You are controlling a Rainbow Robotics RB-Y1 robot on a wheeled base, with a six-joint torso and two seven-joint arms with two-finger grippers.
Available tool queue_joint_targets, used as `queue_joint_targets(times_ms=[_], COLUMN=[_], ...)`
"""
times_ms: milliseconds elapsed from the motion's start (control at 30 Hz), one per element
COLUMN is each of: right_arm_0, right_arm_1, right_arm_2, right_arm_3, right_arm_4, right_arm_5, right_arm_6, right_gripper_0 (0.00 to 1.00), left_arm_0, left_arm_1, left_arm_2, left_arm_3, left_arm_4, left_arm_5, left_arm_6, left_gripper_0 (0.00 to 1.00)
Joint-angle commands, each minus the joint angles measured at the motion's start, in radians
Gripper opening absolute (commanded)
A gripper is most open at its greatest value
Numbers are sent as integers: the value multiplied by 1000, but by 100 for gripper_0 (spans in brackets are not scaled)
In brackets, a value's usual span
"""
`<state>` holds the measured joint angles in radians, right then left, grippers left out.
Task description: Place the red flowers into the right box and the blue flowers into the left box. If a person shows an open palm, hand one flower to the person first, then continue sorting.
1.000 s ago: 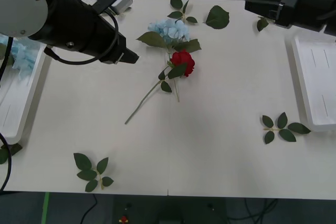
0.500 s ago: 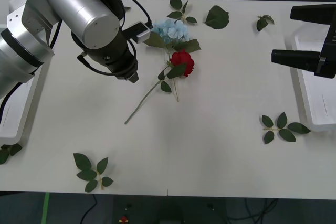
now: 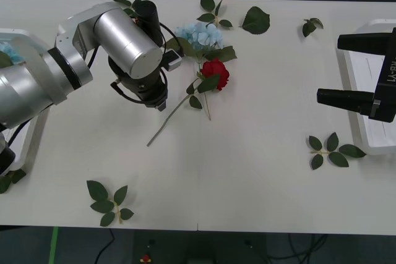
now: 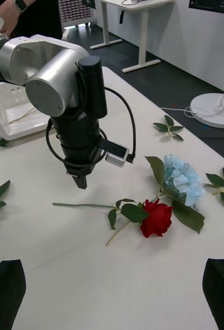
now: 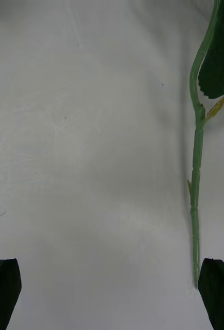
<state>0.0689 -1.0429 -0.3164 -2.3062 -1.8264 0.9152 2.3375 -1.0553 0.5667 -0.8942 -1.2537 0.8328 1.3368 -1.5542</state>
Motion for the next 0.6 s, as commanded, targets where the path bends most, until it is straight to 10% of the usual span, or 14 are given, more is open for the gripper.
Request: queue_joint_targets(times_ms=[33, 600], right_arm_0=[14, 14], right_arm_1=[-45, -45], right_arm_2=[-24, -24], right_arm_3=[-25, -25], right_arm_4=[-13, -13], right_arm_5=[-13, -13], right_arm_6=[39, 39], right_gripper_0=[100, 100], left_arm_0=[-65, -26], left_arm_1=[-74, -228], left_arm_2=[-5, -6], left_arm_3=[57, 284], left_arm_4=[-11, 28], left_arm_5=[-71, -323], left_arm_6=[34, 43], left_gripper_0=[100, 100])
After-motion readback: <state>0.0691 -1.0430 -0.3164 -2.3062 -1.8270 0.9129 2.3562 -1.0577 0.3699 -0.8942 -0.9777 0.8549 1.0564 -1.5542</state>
